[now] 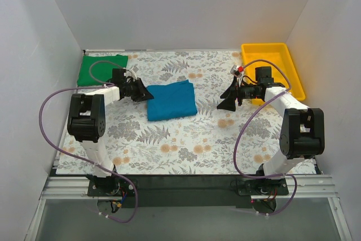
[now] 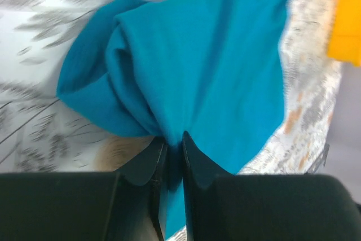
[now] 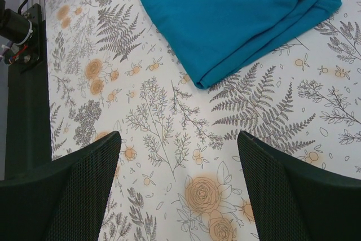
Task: Fold and stack the t-shirts
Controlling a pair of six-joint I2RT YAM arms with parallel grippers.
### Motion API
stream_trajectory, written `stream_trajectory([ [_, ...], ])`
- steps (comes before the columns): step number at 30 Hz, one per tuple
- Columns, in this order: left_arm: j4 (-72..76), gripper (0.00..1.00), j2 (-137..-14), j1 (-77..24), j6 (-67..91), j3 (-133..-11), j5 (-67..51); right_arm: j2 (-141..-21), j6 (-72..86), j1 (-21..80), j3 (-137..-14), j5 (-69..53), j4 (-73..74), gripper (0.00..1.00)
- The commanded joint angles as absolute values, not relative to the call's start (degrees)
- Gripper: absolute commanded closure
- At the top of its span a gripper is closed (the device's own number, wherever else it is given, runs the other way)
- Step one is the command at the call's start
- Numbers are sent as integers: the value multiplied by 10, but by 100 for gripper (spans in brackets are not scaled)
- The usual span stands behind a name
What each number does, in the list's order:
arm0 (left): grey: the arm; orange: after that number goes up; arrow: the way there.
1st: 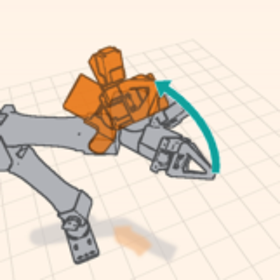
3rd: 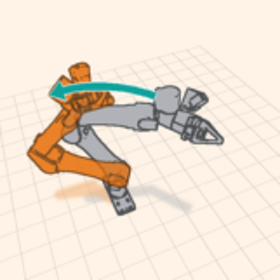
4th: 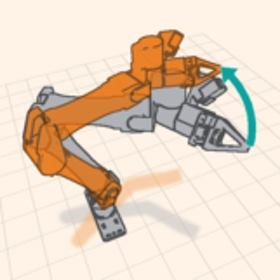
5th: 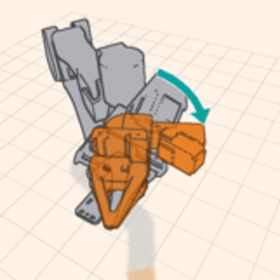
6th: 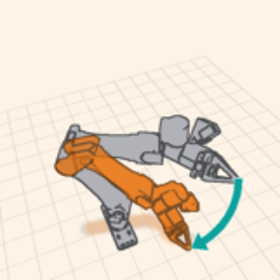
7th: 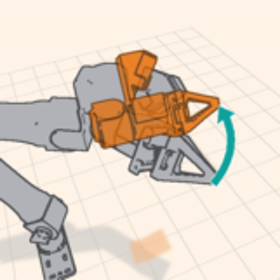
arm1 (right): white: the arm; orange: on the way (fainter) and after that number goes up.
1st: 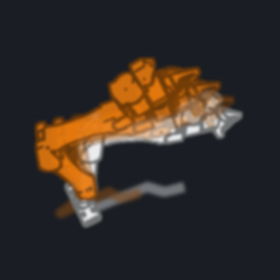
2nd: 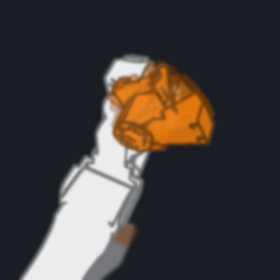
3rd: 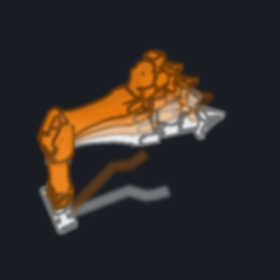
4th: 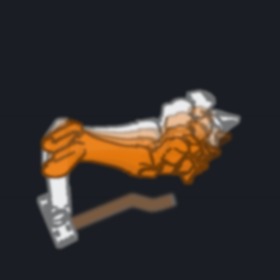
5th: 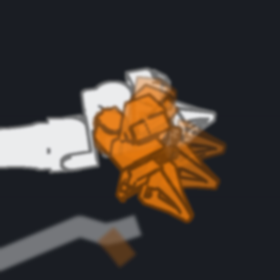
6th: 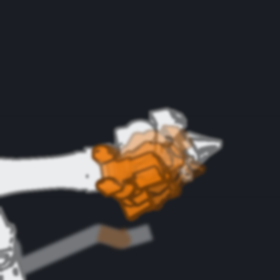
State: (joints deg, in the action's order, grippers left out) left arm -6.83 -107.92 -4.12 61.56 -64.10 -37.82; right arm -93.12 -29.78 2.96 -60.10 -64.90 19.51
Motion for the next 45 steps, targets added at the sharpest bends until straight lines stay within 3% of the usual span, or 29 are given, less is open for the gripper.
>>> stream_trajectory([
  [1,-118,100,-1091,-27,641,-628,-309,-933,-300,26,-601,-670,196,10],
  [4,-120,92,-1092,-25,652,-607,-287,-940,-301,26,-603,-671,199,10],
  [7,-118,71,-1085,-25,659,-591,-249,-943,-303,27,-604,-671,203,11],
  [8,-115,51,-1079,-23,667,-586,-239,-943,-303,26,-605,-671,203,11],
  [9,-112,40,-1068,-21,671,-580,-232,-944,-304,26,-605,-671,205,11],
  [11,-105,31,-1061,-13,683,-578,-222,-945,-304,26,-606,-673,205,11],
  [16,-107,30,-1071,-2,714,-594,-211,-948,-307,27,-606,-673,207,11],
  [24,-122,30,-1156,-3,741,-656,-222,-950,-309,26,-609,-673,211,11],
  [31,-124,41,-1191,-17,737,-683,-270,-953,-311,26,-611,-672,215,11],
  [35,-127,60,-1212,-37,726,-694,-269,-954,-314,26,-612,-671,219,11],
  [40,-152,67,-1228,-73,700,-720,-226,-954,-316,23,-613,-671,221,11],
  [44,-162,100,-1228,-78,679,-723,-206,-956,-318,22,-614,-672,223,11],
  [45,-159,100,-1224,-78,670,-722,-202,-955,-318,21,-614,-672,225,11],
])
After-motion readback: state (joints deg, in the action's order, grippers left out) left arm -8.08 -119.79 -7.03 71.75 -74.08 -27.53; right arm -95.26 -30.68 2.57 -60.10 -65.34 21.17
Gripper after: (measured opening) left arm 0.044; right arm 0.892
